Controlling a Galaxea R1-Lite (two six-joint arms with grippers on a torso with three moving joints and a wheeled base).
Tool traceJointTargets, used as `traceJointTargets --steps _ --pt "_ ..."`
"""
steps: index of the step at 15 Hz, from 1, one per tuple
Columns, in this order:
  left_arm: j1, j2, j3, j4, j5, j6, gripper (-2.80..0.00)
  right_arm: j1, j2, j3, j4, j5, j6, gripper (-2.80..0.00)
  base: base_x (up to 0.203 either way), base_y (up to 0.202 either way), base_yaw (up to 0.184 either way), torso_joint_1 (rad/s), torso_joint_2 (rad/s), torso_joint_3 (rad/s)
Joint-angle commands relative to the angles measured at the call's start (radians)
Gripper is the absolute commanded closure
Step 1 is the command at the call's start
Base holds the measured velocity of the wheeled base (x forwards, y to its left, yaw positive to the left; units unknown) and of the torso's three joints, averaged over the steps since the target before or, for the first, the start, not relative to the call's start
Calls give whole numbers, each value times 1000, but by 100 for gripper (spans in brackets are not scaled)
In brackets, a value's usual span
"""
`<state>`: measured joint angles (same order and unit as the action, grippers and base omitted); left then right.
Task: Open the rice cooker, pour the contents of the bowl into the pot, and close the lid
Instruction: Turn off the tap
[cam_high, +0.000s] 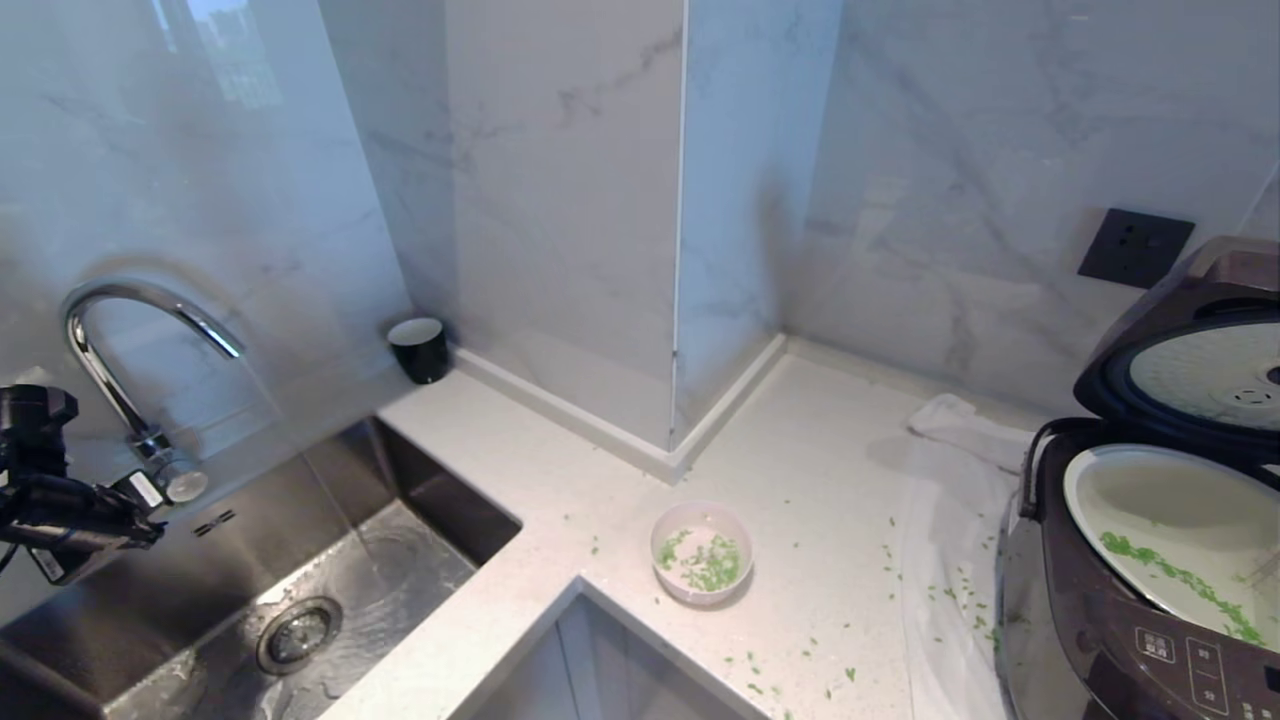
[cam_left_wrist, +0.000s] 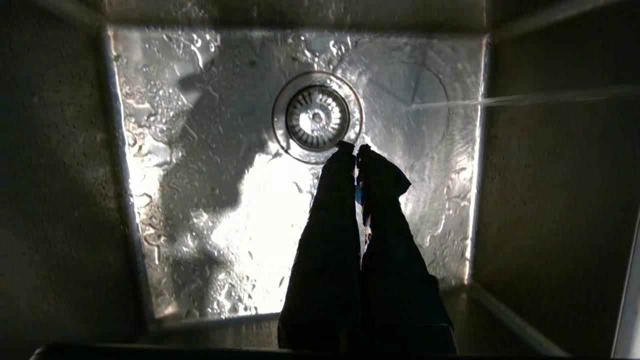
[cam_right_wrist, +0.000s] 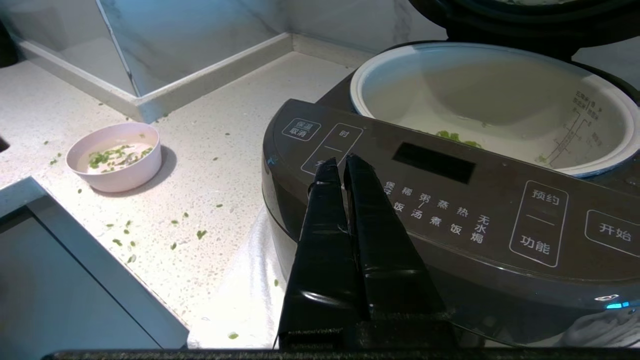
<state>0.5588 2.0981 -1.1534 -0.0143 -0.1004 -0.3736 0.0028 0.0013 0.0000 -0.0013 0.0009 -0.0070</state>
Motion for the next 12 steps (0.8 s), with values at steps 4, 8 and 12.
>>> traceJointTargets --steps 4,8,12 --pt "58 102 -143 3 -2 -11 0 0 0 0 0 1 1 0 0 0 0 0 0 0" --pt "58 152 -249 1 -2 -46 0 0 0 0 0 1 1 0 0 0 0 0 0 0" --pt "52 181 -309 -1 -1 -73 0 0 0 0 0 1 -1 0 0 0 0 0 0 0"
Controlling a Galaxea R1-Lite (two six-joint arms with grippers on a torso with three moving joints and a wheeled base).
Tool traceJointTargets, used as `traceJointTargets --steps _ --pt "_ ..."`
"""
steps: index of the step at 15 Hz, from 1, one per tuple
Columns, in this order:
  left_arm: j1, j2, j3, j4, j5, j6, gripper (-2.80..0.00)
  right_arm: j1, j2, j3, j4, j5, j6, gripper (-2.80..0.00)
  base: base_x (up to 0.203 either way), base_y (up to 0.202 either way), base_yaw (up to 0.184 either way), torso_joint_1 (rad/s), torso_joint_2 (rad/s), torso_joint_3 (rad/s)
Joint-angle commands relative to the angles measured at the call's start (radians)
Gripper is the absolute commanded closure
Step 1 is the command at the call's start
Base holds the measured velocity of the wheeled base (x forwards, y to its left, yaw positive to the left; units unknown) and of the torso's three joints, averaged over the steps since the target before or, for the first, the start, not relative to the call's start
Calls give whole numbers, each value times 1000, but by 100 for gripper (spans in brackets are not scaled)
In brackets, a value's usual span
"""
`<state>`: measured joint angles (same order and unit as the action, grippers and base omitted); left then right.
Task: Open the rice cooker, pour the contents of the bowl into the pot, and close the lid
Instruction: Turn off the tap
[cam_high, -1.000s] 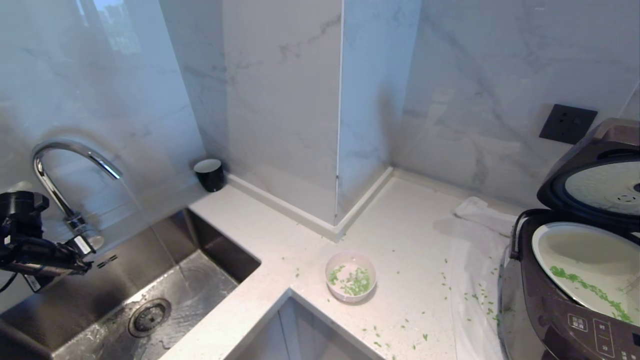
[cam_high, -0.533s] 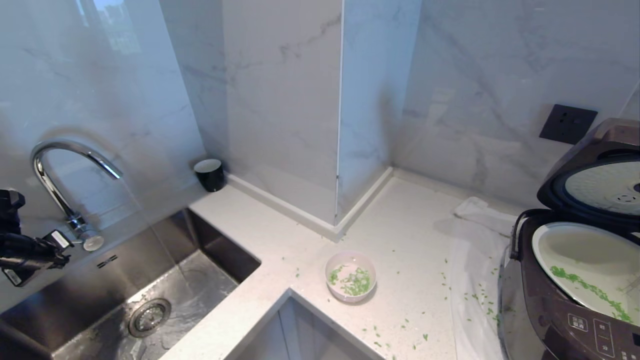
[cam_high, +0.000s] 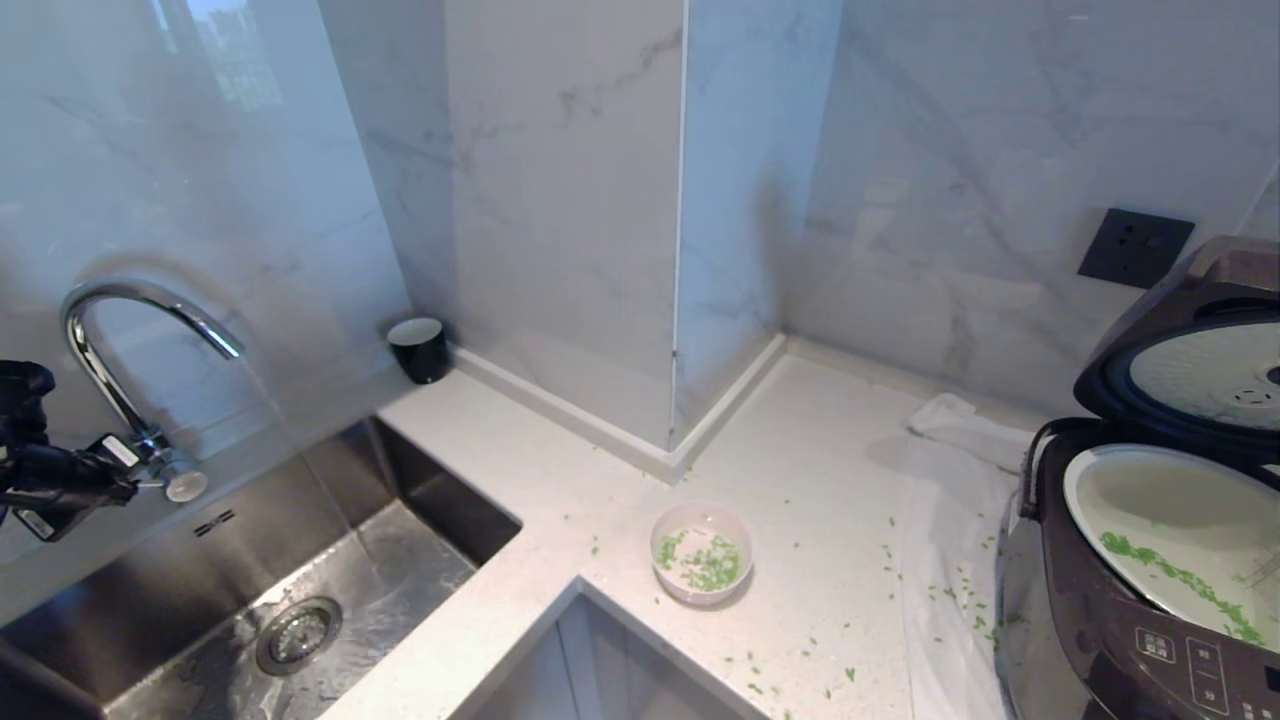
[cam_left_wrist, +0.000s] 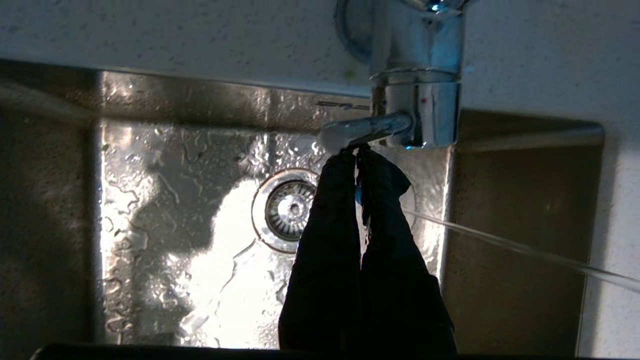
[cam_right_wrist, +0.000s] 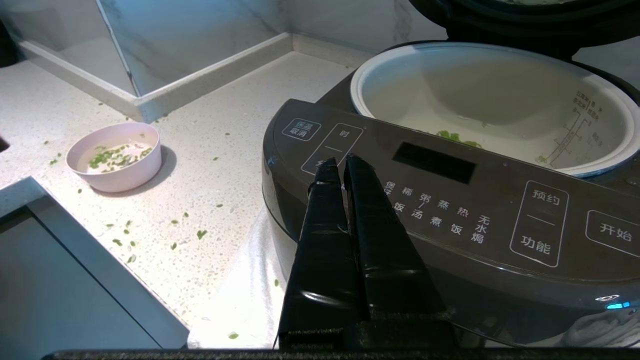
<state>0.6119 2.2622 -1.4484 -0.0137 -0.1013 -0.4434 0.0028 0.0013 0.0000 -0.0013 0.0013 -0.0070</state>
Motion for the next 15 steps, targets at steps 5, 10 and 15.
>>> traceJointTargets --steps 5,10,15 --pt "-1 57 -86 -3 6 -12 0 0 0 0 0 0 -1 0 0 0 0 0 0 0" --pt "3 66 -119 -2 11 -34 0 0 0 0 0 0 0 0 0 0 0 0 0 0" --pt "2 9 -66 11 5 -46 0 0 0 0 0 0 -1 0 0 0 0 0 0 0"
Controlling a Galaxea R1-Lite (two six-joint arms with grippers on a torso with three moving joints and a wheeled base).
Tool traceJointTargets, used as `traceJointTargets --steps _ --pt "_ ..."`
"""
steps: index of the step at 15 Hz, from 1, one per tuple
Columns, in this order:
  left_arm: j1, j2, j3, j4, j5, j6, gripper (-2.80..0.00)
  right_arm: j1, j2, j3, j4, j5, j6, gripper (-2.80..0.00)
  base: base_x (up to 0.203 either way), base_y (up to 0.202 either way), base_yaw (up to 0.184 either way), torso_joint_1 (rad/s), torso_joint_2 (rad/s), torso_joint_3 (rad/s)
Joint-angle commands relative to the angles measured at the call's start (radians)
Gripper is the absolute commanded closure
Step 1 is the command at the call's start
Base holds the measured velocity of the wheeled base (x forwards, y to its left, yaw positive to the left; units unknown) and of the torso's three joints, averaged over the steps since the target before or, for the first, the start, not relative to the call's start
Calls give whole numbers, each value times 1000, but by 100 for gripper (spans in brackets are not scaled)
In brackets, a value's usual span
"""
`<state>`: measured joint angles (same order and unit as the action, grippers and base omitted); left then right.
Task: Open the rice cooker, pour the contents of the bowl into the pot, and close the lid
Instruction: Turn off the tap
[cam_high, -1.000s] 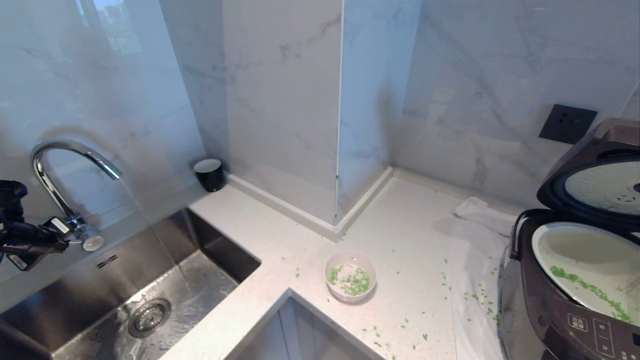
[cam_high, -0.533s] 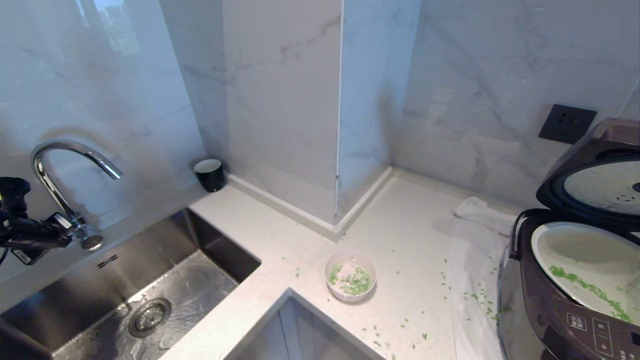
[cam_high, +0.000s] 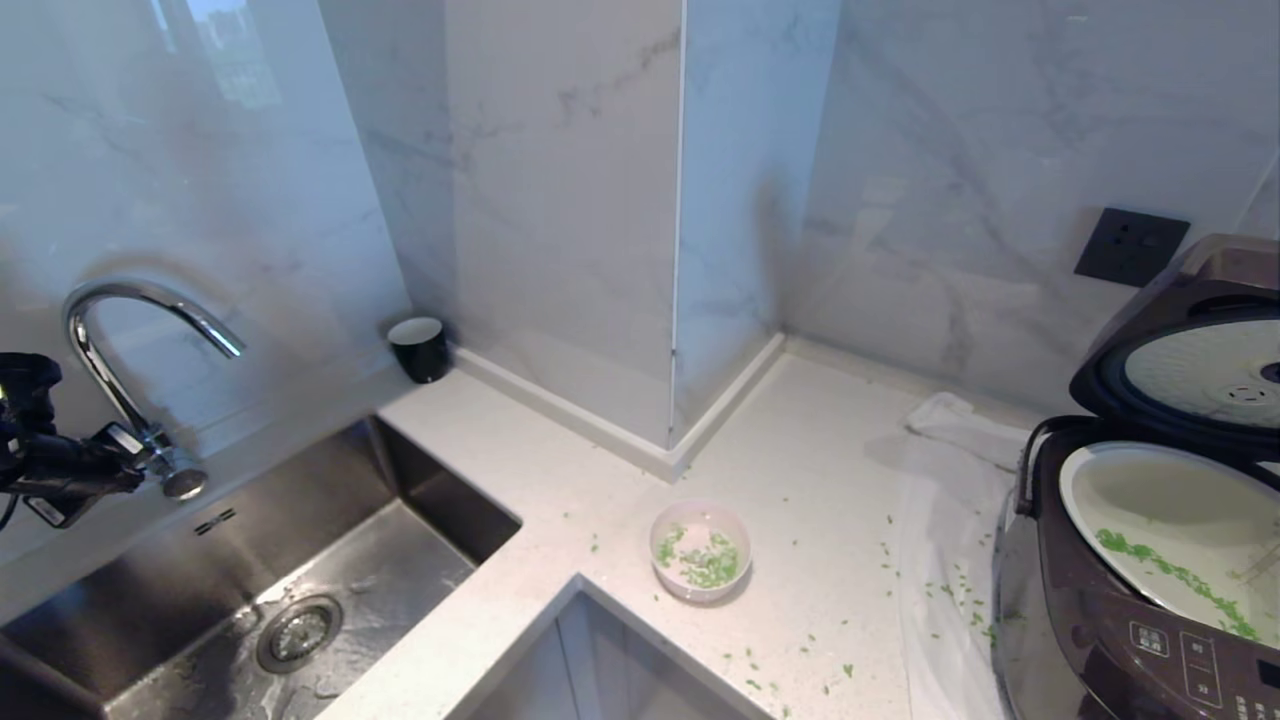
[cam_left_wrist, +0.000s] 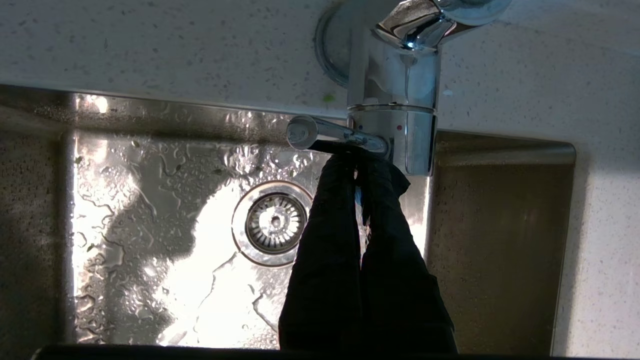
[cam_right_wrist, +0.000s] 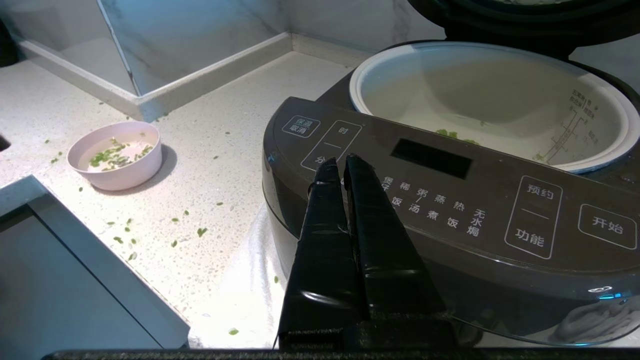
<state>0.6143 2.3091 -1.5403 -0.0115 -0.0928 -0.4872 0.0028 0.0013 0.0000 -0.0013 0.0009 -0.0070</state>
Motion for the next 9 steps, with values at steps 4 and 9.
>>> traceJointTargets --steps 4,9 --pt "-32 -159 157 8 -14 4 0 0 0 0 0 1 1 0 0 0 0 0 0 0" --pt "-100 -359 369 1 -114 8 0 0 0 0 0 1 -1 0 0 0 0 0 0 0"
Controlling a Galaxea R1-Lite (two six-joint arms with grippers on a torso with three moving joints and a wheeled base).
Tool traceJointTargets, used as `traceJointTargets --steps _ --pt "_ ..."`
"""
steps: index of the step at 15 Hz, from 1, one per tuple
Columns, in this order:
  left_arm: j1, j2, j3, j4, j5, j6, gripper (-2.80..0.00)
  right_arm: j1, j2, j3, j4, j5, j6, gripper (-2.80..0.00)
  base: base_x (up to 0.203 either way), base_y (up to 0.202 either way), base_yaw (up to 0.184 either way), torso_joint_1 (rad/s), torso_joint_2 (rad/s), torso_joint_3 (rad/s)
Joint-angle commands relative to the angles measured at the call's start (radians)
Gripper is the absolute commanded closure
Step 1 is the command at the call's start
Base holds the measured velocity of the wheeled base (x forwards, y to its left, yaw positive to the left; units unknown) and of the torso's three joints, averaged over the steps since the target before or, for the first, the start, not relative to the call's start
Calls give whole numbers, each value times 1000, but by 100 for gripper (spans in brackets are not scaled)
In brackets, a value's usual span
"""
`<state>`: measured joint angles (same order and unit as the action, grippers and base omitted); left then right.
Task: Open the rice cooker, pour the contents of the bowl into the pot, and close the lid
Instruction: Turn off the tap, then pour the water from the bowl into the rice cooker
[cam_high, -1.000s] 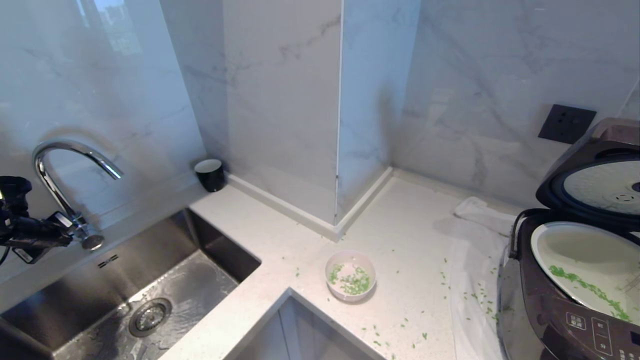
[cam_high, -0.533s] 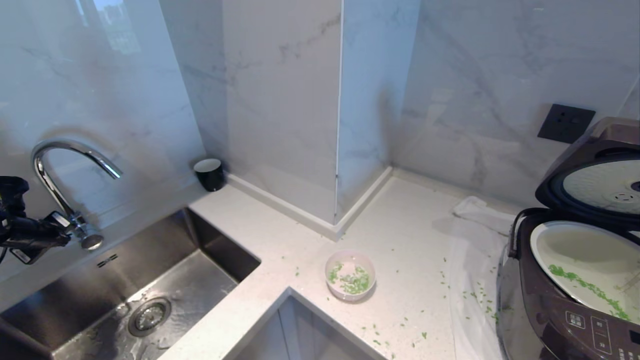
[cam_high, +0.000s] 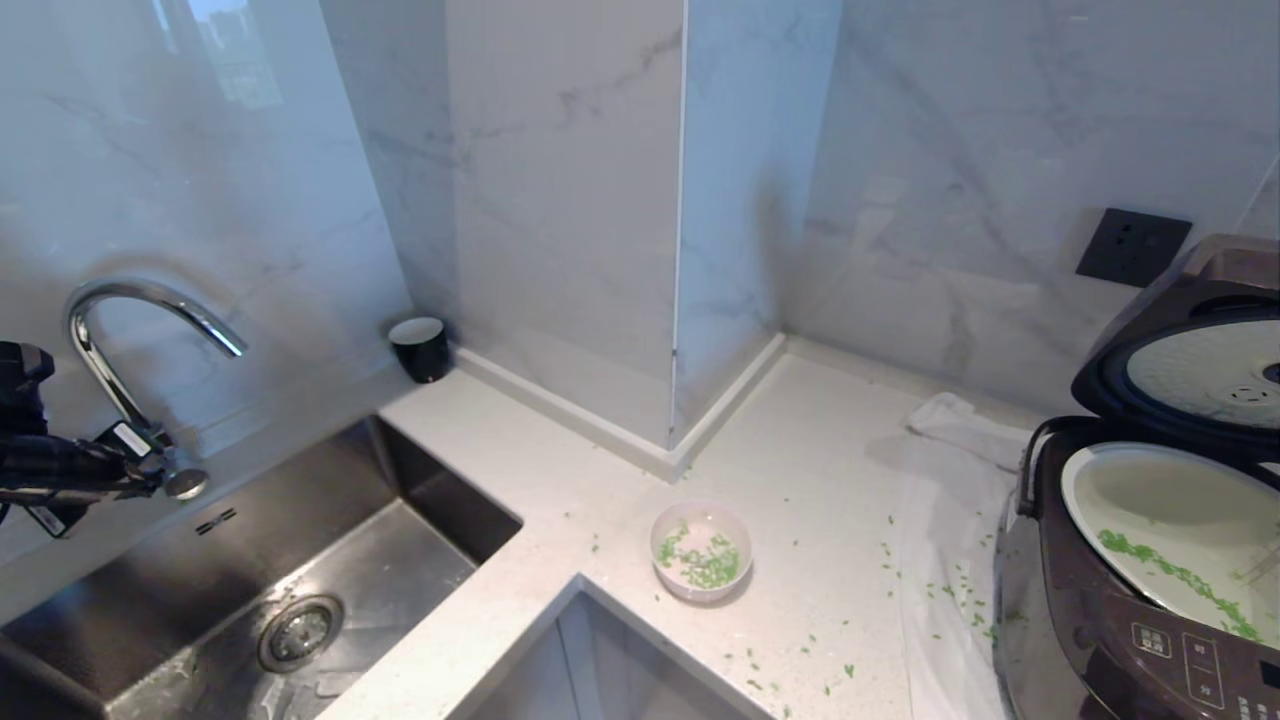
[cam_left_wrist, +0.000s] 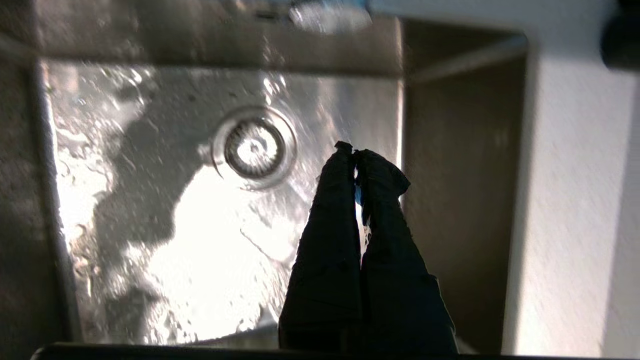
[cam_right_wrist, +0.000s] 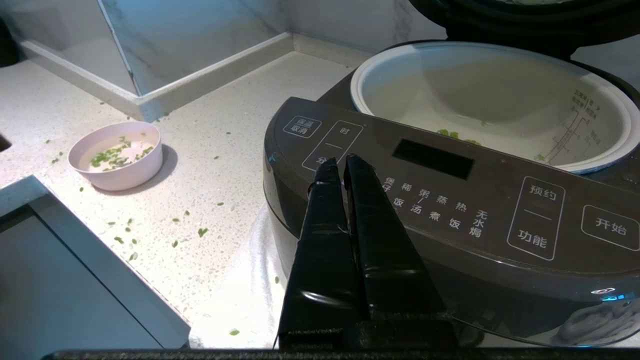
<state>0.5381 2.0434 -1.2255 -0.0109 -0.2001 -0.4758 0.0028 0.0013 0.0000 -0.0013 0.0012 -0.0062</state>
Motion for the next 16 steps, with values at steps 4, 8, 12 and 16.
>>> traceJointTargets --steps 4,8,12,16 --pt "-101 -252 233 -20 -31 -2 0 0 0 0 0 0 0 0 0 0 0 0 0 0" --pt "-179 -398 462 -145 -43 40 0 0 0 0 0 0 -1 0 0 0 0 0 0 0" --pt "-219 -544 634 -245 -46 82 0 0 0 0 0 0 -1 0 0 0 0 0 0 0" --pt "-282 -729 731 -271 -47 111 0 0 0 0 0 0 -1 0 0 0 0 0 0 0"
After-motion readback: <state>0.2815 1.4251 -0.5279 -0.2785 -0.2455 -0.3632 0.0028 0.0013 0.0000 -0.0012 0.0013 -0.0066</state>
